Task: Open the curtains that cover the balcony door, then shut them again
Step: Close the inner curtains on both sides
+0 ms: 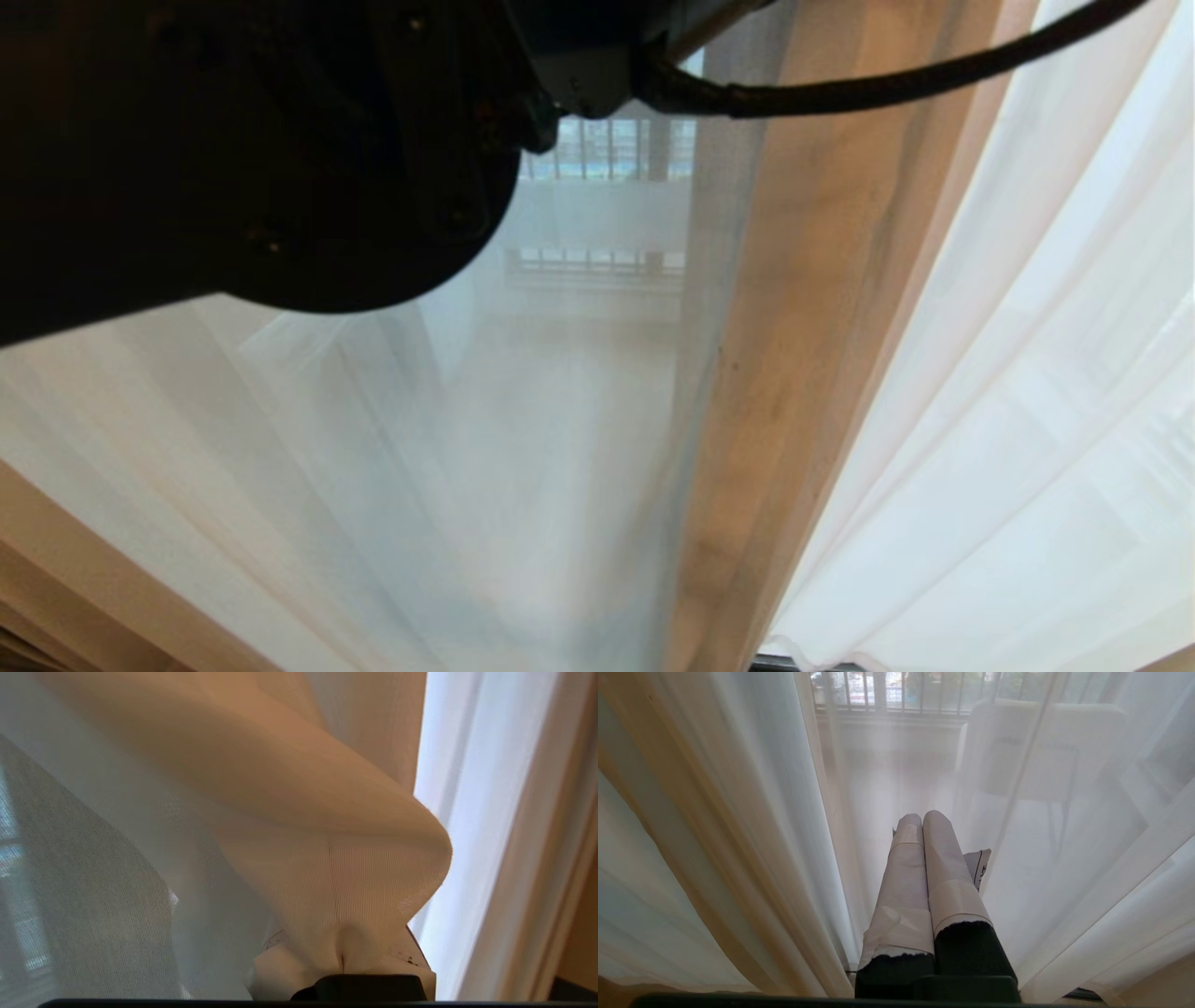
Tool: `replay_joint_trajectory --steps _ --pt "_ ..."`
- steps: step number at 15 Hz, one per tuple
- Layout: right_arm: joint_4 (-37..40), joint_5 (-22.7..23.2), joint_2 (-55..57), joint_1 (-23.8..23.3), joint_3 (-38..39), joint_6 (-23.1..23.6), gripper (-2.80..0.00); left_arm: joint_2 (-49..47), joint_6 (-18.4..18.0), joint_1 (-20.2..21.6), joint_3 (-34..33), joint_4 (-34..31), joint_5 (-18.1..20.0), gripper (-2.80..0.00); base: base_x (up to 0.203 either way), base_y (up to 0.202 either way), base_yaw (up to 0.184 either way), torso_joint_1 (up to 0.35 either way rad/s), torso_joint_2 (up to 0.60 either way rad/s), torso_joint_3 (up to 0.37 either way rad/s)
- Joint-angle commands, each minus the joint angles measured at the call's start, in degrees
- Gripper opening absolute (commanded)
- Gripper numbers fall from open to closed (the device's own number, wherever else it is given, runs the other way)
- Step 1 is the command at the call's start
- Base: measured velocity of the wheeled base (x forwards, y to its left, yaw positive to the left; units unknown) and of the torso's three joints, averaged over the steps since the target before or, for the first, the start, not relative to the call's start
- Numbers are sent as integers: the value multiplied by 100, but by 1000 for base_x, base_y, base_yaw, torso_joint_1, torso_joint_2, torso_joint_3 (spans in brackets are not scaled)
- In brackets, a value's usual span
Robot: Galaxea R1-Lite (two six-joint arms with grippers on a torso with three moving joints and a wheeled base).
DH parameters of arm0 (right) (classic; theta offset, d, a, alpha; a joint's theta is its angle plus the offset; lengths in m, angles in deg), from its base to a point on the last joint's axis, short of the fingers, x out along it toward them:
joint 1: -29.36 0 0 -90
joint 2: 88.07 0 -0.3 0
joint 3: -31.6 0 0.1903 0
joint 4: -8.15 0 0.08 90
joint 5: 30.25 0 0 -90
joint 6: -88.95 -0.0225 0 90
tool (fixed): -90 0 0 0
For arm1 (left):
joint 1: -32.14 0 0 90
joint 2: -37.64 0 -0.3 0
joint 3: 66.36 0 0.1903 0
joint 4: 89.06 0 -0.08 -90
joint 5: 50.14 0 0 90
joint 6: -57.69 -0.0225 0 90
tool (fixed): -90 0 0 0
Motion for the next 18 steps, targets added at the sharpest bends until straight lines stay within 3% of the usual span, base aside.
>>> replay_joint_trajectory --steps 1,8,12,18 --pt "-2 0 7 1 0 1 -280 -26 6 -259 -22 15 -11 -280 0 0 0 0 0 0" --pt "-2 0 7 1 0 1 -280 -104 15 -996 -60 15 -84 -280 0 0 0 0 0 0" --pt "-2 0 7 1 0 1 -280 66 21 -1535 -102 8 -1164 -280 0 0 0 0 0 0" --pt "-2 0 7 1 0 1 -280 548 -23 -2182 -371 6 -1340 -280 0 0 0 0 0 0"
